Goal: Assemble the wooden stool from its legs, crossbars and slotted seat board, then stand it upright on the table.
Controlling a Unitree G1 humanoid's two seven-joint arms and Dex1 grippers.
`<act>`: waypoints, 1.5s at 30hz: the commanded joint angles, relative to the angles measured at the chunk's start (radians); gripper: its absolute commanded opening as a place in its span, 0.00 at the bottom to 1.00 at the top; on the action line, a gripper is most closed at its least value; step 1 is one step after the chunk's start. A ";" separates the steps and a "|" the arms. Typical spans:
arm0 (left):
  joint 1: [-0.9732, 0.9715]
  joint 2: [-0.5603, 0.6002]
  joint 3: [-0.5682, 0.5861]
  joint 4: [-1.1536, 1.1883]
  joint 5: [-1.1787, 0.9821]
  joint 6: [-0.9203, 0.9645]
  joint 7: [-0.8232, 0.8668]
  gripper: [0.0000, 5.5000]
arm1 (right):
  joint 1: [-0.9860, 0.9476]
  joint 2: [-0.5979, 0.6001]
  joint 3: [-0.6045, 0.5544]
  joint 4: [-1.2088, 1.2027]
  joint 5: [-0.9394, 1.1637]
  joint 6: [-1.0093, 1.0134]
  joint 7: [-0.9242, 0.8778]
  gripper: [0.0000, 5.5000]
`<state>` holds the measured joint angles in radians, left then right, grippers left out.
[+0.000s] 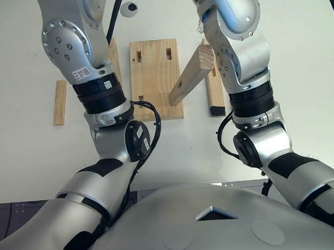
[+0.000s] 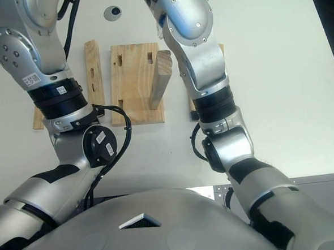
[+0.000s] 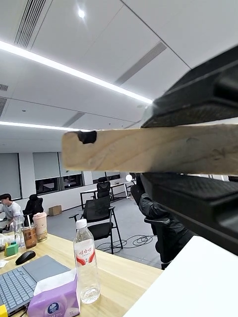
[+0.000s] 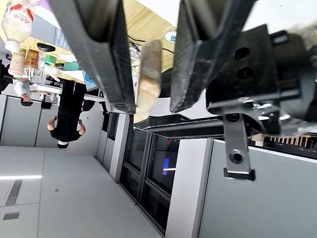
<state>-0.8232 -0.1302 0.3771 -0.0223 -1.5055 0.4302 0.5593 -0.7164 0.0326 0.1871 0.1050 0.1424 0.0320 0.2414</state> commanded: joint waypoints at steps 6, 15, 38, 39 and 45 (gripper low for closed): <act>0.020 -0.039 -0.023 -0.012 -0.018 -0.011 0.010 0.23 | -0.026 0.014 -0.003 0.027 -0.029 -0.020 0.014 0.07; 0.153 0.217 -0.174 -0.069 0.288 0.126 -0.255 0.41 | -0.070 -0.071 -0.096 0.120 -0.066 0.021 -0.030 0.07; 0.603 0.567 -0.022 -0.010 1.275 -0.425 -0.482 0.55 | -0.318 -0.881 0.164 0.012 0.270 1.394 0.778 0.07; 0.603 0.562 -0.018 -0.005 1.277 -0.426 -0.482 0.55 | -0.304 -0.901 0.181 -0.013 0.276 1.394 0.788 0.07; 0.611 0.537 -0.007 0.000 1.284 -0.430 -0.499 0.55 | -0.237 -0.920 0.202 -0.071 0.302 1.429 0.772 0.07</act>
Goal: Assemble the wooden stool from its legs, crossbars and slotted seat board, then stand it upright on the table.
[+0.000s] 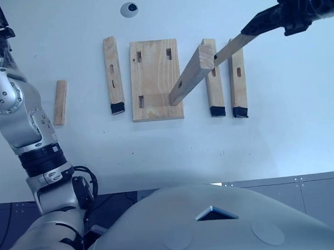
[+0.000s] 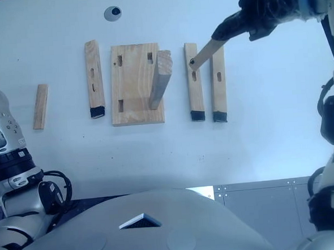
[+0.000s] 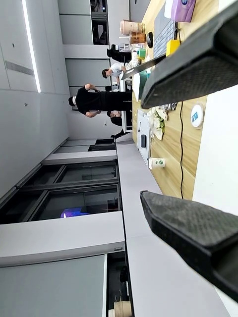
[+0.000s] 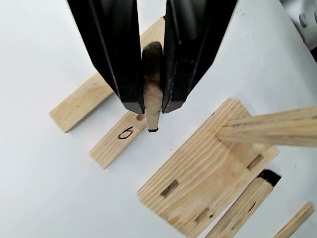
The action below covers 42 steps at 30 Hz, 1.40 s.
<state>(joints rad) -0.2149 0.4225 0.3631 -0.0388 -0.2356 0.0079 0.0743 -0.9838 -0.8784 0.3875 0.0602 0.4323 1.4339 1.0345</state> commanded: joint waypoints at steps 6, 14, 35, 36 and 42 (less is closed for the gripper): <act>0.008 -0.033 0.017 0.013 0.015 -0.001 -0.015 0.55 | 0.068 0.048 -0.043 0.007 0.020 0.068 -0.099 0.07; 0.002 -0.052 0.028 0.011 0.018 0.005 -0.016 0.55 | 0.007 0.142 -0.151 0.103 0.047 0.161 -0.183 0.07; 0.003 -0.081 0.042 -0.033 0.029 0.047 0.001 0.55 | 0.040 0.189 -0.193 0.174 0.107 0.180 -0.346 0.07; 0.005 -0.082 0.043 -0.036 0.028 0.049 0.003 0.55 | 0.039 0.189 -0.192 0.175 0.110 0.180 -0.349 0.07; 0.021 -0.089 0.051 -0.053 0.025 0.062 0.011 0.55 | 0.063 0.173 -0.170 0.159 0.134 0.180 -0.368 0.07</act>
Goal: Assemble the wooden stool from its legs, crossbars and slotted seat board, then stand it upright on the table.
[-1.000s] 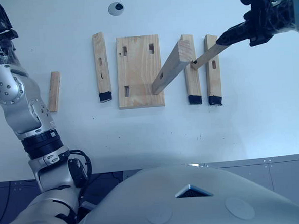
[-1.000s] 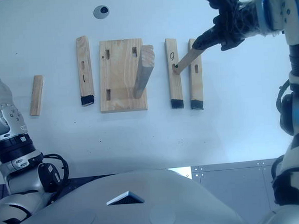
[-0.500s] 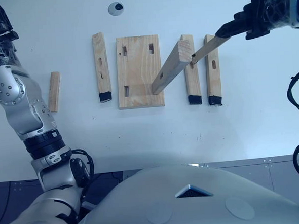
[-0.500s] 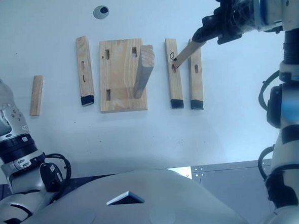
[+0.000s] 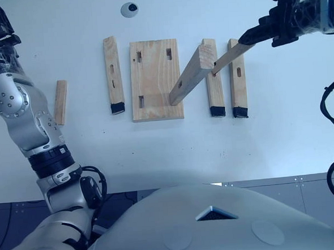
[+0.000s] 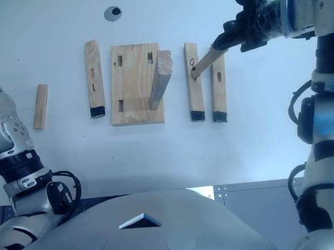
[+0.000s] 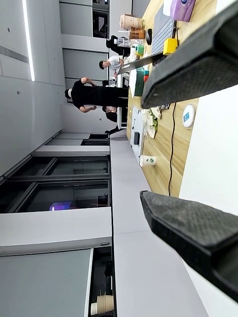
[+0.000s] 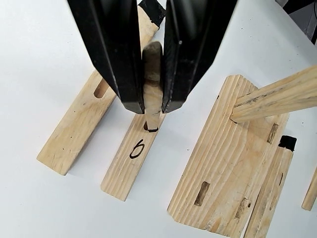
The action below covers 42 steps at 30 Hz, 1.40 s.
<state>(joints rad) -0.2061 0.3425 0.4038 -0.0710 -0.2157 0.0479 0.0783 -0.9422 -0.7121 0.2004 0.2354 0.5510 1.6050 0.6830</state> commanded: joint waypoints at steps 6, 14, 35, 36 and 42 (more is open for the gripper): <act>0.071 -0.042 0.023 -0.091 0.013 0.044 0.036 0.55 | 0.038 -0.015 0.057 -0.001 0.041 0.009 -0.055 0.07; 0.154 -0.122 0.038 -0.195 0.027 0.068 0.103 0.55 | -0.024 0.030 0.074 0.190 0.077 0.009 -0.220 0.07; 0.205 -0.191 0.087 -0.246 0.025 0.058 0.165 0.55 | -0.170 0.007 0.101 0.365 0.688 0.009 -0.912 0.07; 0.206 -0.193 0.087 -0.247 0.025 0.058 0.166 0.55 | -0.167 0.003 0.098 0.361 0.718 0.009 -0.944 0.07; 0.210 -0.198 0.088 -0.253 0.024 0.058 0.168 0.55 | -0.155 0.001 0.067 0.363 0.855 0.009 -1.153 0.07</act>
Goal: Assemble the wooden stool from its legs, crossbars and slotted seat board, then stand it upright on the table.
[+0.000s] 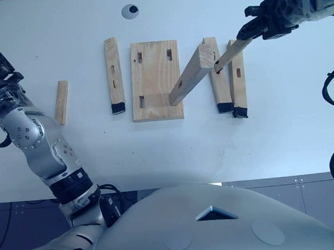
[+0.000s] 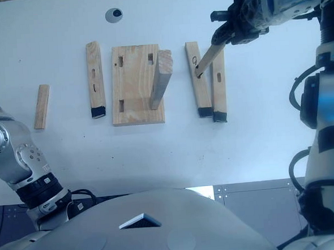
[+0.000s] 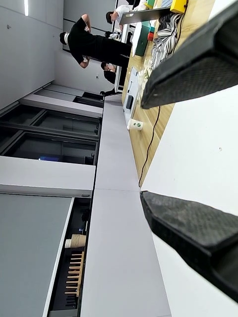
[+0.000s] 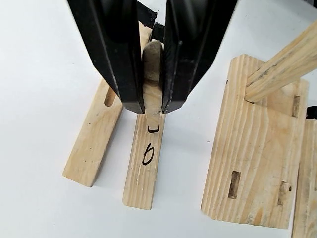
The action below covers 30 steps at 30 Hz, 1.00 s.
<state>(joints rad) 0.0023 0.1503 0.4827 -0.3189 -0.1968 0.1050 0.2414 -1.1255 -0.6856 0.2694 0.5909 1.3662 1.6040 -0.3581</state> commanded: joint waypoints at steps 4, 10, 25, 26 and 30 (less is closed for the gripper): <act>-0.003 -0.009 0.010 -0.002 0.004 0.001 0.007 0.55 | 0.047 -0.037 -0.012 -0.009 0.127 0.010 -0.223 0.07; 0.006 -0.025 0.018 -0.011 0.005 -0.005 0.020 0.55 | 0.059 -0.041 0.012 -0.040 0.204 0.010 -0.288 0.07; 0.022 -0.043 0.017 -0.024 0.013 0.003 0.028 0.55 | 0.124 -0.027 0.058 -0.184 0.200 0.010 -0.240 0.07; 0.021 -0.043 0.015 -0.023 0.013 0.004 0.029 0.55 | 0.110 -0.019 0.057 -0.181 0.204 0.010 -0.227 0.07; 0.013 -0.041 0.012 -0.018 0.012 0.004 0.028 0.55 | 0.064 0.012 0.094 -0.179 0.221 0.010 -0.186 0.07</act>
<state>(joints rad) 0.0263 0.1107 0.4965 -0.3335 -0.1952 0.1016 0.2640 -1.0495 -0.7129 0.3252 0.4048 1.5664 1.6001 -0.5708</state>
